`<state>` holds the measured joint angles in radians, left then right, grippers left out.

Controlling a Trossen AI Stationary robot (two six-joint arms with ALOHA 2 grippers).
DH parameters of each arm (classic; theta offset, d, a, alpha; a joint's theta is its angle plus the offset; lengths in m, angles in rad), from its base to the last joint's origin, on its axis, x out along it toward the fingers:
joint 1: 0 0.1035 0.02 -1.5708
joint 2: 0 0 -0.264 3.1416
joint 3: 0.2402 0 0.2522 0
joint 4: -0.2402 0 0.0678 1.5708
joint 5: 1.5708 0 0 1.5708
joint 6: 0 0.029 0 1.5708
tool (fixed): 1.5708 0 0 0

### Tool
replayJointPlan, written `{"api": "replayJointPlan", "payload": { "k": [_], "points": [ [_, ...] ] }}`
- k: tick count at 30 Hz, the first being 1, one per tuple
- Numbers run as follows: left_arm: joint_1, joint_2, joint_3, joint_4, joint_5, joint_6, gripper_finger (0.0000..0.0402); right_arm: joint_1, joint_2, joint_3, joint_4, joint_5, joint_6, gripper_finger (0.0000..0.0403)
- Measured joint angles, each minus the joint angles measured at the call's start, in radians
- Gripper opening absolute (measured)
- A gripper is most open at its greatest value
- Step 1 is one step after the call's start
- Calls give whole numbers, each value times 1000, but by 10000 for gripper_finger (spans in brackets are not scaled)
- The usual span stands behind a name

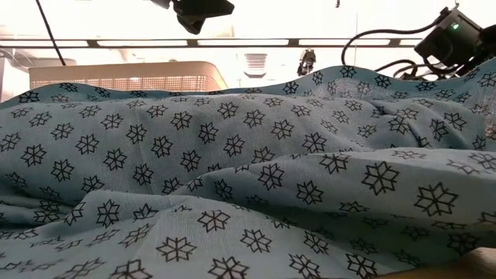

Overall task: Pick & Place Medicine items
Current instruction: Put the light blue bandage into the black bin

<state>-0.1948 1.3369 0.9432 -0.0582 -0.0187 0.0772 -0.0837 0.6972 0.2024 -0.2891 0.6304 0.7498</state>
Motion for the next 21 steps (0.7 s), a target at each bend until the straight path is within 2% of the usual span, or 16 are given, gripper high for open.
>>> {"api": "replayJointPlan", "payload": {
  "k": [9, 21],
  "points": [
    [0, 0, 0, 0, 0, 0, 155, 0, 52, 0, 17, 1, 3, 13],
    [0, 0, 0, 0, 0, 0, 155, 0, 58, 0, 20, 0, 17, 13]
  ]
}}
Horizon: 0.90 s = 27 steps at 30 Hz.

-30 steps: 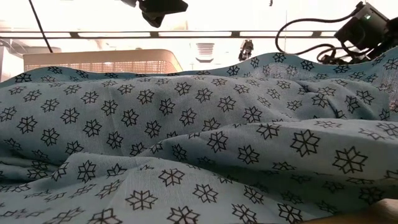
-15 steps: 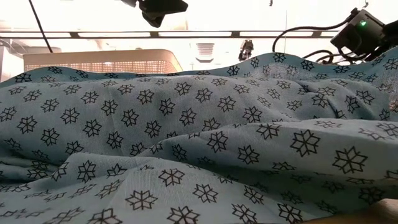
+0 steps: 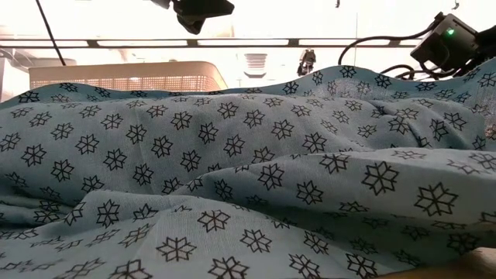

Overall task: Pick & Place Medicine items
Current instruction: Put the light blue bandage into the black bin

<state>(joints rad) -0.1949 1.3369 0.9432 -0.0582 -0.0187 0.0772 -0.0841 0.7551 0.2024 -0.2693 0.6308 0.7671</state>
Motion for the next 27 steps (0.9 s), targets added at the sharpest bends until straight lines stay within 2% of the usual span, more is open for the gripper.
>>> {"api": "replayJointPlan", "payload": {
  "k": [9, 20, 27],
  "points": [
    [0, 0, 0, 0, 0, 0, 155, -22, 0, -1, -3, 4, 49, 18],
    [0, 0, 0, 0, 0, 0, 156, -24, 0, -2, -2, -8, 43, 99],
    [0, 0, 0, 0, 0, 0, 156, -24, 0, -2, -2, -11, 41, 119]
  ]
}}
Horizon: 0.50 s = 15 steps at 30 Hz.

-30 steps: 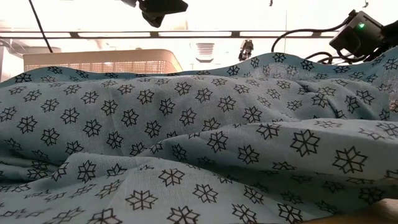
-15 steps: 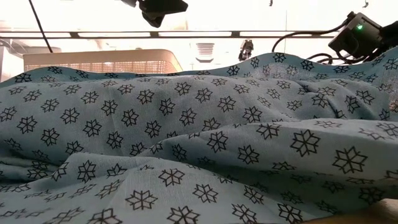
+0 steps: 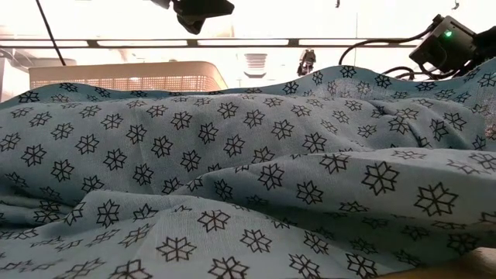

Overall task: Pick & Place Medicine items
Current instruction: Put the light blue bandage into the black bin, then put the green bandage into the black bin

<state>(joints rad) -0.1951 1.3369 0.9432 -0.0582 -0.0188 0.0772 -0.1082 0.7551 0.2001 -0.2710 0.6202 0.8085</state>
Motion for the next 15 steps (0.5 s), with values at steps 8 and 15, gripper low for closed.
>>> {"api": "replayJointPlan", "payload": {
  "k": [8, 15],
  "points": [
    [0, 0, 0, 0, 0, 0, 156, 0, 0, 37, 1, 2, 0, 121],
    [0, 0, 0, 0, 0, 0, 156, 0, 0, 76, -9, 8, -8, 119]
  ]
}}
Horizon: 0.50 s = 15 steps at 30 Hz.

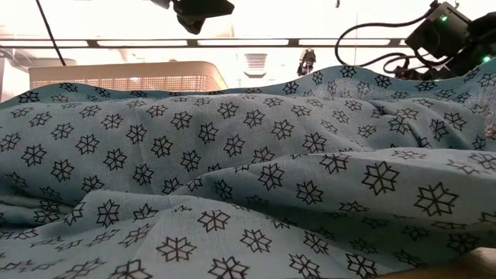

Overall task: Pick & Place Medicine items
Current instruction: Put the green bandage into the black bin

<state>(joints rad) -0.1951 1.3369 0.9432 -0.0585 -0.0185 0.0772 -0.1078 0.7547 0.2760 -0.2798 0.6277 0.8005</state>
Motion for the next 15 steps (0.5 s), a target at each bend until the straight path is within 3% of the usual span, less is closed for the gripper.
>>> {"api": "replayJointPlan", "payload": {
  "k": [8, 15],
  "points": [
    [0, 0, 0, 0, 0, 0, 156, 0, -1, 39, 8, -4, -31, 122],
    [0, 0, 0, 0, 0, 0, 156, 1, -1, 70, 47, -89, -86, 126]
  ]
}}
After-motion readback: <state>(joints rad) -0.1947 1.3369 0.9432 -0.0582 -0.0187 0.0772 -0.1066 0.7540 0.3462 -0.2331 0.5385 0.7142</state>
